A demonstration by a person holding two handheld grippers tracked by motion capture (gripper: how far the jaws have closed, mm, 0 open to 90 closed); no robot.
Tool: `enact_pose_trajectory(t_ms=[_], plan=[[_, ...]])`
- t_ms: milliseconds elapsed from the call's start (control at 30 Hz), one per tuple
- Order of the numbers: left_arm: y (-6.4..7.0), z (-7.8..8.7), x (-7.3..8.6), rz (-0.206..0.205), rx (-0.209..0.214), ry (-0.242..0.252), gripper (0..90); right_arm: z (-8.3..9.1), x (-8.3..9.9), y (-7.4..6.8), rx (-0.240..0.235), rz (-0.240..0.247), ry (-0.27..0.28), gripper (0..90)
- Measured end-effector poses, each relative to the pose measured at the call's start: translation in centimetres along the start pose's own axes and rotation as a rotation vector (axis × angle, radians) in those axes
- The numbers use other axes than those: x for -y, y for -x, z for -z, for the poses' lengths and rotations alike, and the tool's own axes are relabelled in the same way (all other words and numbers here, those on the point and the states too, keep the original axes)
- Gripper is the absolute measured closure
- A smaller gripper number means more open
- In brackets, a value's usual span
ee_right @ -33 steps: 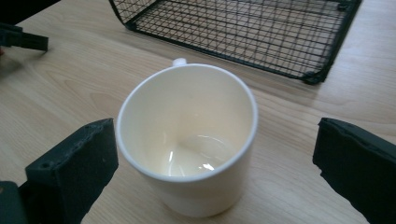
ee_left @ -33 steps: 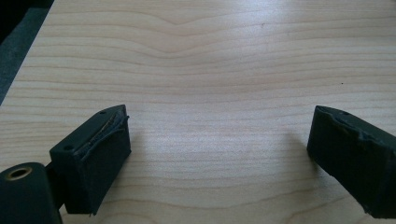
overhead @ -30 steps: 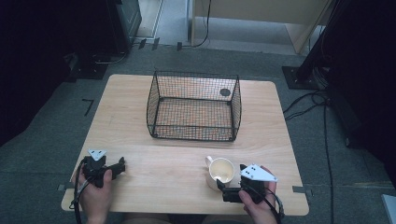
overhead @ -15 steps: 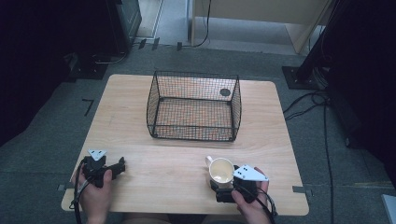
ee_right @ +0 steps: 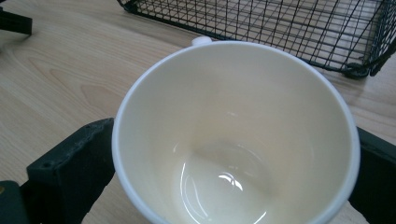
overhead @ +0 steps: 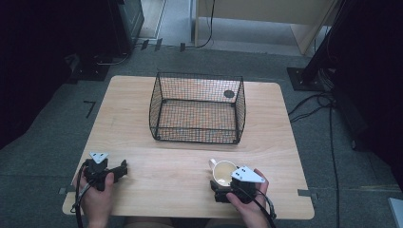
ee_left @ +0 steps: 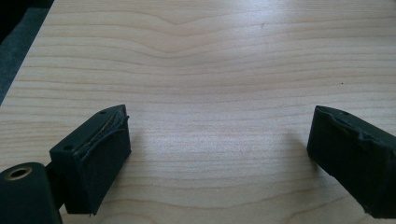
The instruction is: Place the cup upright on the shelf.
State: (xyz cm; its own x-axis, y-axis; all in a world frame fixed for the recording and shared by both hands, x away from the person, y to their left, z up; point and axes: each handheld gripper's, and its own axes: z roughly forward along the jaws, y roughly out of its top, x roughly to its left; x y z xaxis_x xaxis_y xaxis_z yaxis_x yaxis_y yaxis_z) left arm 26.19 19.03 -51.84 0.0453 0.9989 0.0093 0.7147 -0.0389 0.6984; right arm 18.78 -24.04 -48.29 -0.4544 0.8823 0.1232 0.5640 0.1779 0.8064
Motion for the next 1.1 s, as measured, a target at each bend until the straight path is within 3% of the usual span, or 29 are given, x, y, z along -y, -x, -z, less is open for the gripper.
enact_pose_trajectory(t_ms=[233,367,833,1100], plan=[[0.0,0.0,0.0,0.000,0.001,0.000,6.3,-1.0,0.4,-0.2,0.028,0.001,-0.024,0.2],[0.0,0.0,0.0,-0.006,0.004,0.001,6.4,-1.2,0.5,-0.6,0.099,0.016,-0.026,7.5],[0.1,0.0,0.0,-0.009,0.008,0.002,6.4,-1.2,0.0,-0.5,0.105,0.007,-0.016,8.5],[0.1,0.0,0.0,-0.009,0.008,0.002,6.4,-0.8,-1.1,-0.4,0.108,0.012,0.028,8.5]])
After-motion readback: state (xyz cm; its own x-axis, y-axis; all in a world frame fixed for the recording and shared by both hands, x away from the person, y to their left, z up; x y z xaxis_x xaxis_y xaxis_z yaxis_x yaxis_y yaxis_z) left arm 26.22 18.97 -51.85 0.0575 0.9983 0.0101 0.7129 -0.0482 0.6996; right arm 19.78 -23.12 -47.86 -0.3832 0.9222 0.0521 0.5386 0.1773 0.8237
